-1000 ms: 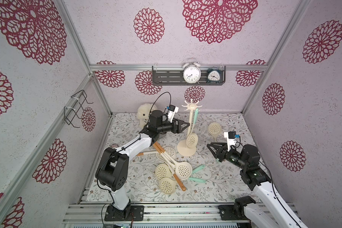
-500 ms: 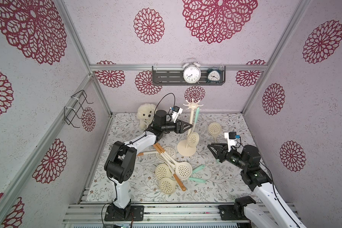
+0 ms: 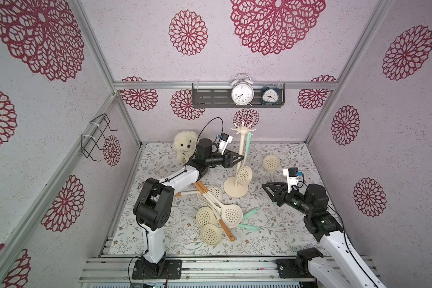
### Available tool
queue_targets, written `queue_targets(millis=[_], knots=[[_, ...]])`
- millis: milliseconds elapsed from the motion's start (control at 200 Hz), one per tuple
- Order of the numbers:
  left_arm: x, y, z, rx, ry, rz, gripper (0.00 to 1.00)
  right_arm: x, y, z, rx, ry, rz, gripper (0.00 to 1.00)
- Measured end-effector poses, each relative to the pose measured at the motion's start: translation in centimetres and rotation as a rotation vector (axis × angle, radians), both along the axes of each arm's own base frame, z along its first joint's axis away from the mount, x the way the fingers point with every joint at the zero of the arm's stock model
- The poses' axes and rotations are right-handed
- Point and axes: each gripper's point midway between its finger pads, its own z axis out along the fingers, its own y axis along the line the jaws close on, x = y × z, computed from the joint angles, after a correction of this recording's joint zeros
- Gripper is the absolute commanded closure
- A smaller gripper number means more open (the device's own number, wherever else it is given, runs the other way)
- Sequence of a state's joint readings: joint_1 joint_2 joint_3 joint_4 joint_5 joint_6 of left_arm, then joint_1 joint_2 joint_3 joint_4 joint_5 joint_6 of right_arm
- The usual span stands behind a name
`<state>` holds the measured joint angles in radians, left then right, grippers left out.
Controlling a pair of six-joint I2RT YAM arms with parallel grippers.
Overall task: Hang the skimmer on the kitchen utensil rack
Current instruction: Adjust the rack at the center of the board.
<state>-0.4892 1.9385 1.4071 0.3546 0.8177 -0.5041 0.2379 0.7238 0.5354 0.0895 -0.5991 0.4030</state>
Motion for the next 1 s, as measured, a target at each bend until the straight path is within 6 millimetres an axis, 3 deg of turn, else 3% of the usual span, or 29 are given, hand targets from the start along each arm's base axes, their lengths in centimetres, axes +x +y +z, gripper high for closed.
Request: queue_targets(millis=[205, 345, 550, 766, 881, 1001], knots=[[0.4, -0.3, 0.0, 0.039, -0.034, 0.042, 0.76, -0.3, -0.1, -0.5, -0.001, 0.005, -0.002, 0.60], [0.9, -0.3, 0.2, 0.110, -0.057, 0.125, 0.84, -0.4, -0.6, -1.0, -0.006, 0.002, -0.033, 0.50], [1.8, 0.3, 0.5, 0.270, -0.113, 0.343, 0.91, -0.1, -2.6, -1.9, -0.019, -0.004, -0.165, 0.39], [3.4, 1.9, 1.0, 0.400, -0.170, 0.602, 0.94, 0.5, -4.8, -3.5, -0.046, 0.047, -0.298, 0.37], [4.3, 3.5, 1.1, 0.467, -0.180, 0.728, 0.93, 1.0, -6.0, -4.8, -0.056, 0.105, -0.372, 0.37], [5.1, 4.1, 0.5, 0.529, -0.205, 0.795, 0.78, 1.8, -7.3, -6.6, -0.105, 0.189, -0.437, 0.38]])
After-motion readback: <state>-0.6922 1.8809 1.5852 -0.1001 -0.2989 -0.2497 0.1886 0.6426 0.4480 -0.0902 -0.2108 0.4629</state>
